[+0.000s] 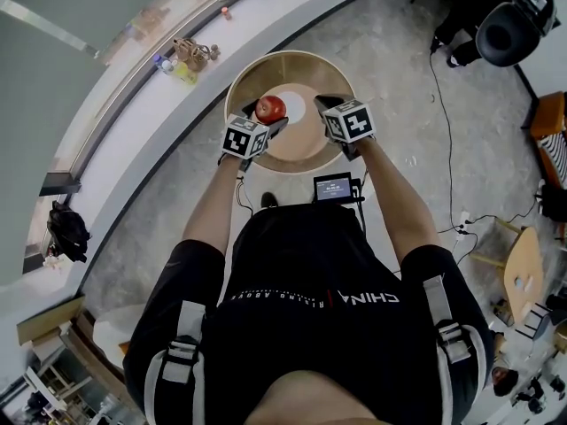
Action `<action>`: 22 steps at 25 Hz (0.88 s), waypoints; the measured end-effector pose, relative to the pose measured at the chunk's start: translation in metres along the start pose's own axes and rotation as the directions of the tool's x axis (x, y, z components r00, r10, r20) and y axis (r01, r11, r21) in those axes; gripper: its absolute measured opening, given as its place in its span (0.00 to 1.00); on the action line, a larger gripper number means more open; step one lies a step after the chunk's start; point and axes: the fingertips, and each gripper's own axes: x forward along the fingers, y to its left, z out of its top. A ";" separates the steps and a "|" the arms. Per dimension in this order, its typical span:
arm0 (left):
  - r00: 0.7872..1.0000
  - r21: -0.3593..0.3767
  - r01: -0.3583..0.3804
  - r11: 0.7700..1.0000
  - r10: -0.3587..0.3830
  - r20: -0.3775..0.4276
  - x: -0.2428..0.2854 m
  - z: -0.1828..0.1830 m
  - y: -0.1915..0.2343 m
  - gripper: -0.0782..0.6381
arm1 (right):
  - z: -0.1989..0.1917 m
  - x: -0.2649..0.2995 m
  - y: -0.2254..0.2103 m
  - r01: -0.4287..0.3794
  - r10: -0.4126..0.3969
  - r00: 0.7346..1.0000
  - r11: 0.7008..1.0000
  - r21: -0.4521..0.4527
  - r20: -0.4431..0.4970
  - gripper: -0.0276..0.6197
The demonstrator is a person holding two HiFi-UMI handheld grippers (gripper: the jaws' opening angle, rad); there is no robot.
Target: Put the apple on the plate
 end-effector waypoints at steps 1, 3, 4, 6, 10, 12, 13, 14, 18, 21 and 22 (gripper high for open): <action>1.000 0.000 0.000 1.000 0.000 -0.001 0.000 0.000 0.001 0.69 | 0.000 0.001 0.000 0.001 -0.001 1.000 1.000 0.003 -0.002 0.09; 1.000 0.001 0.000 1.000 0.000 -0.004 0.001 0.002 0.002 0.69 | -0.001 0.002 -0.002 0.000 0.000 1.000 1.000 0.006 -0.008 0.09; 1.000 0.002 0.000 1.000 0.000 -0.007 0.002 0.003 0.003 0.69 | -0.002 0.002 -0.004 0.000 0.000 1.000 1.000 0.007 -0.012 0.09; 1.000 0.006 -0.003 1.000 0.003 -0.010 0.008 0.006 0.005 0.69 | -0.006 0.004 -0.009 0.001 -0.001 1.000 1.000 0.008 -0.023 0.09; 1.000 0.002 -0.020 1.000 0.020 -0.015 0.028 0.009 0.023 0.69 | -0.010 0.020 -0.022 -0.011 0.012 0.999 1.000 0.026 -0.041 0.09; 0.999 0.000 -0.025 1.000 0.025 -0.024 0.048 0.004 0.037 0.69 | -0.014 0.037 -0.029 -0.033 0.035 0.999 0.998 0.045 -0.037 0.09; 0.999 0.001 -0.025 1.000 0.025 -0.032 0.061 -0.002 0.043 0.69 | -0.019 0.047 -0.033 -0.045 0.047 0.998 0.997 0.056 -0.035 0.09; 0.999 0.003 -0.024 1.000 0.025 -0.042 0.076 -0.010 0.048 0.69 | -0.025 0.057 -0.037 -0.055 0.057 0.998 0.996 0.065 -0.033 0.09; 0.994 0.016 -0.035 0.999 0.037 -0.108 0.144 -0.055 0.076 0.69 | -0.059 0.115 -0.061 -0.057 0.062 0.997 0.995 0.080 -0.054 0.09; 0.987 0.019 -0.038 0.999 0.041 -0.154 0.192 -0.099 0.095 0.69 | -0.092 0.163 -0.074 -0.058 0.065 0.994 0.995 0.078 -0.083 0.09; 0.985 0.016 -0.036 0.999 0.038 -0.169 0.208 -0.113 0.100 0.69 | -0.102 0.178 -0.080 -0.056 0.063 0.994 0.995 0.080 -0.088 0.09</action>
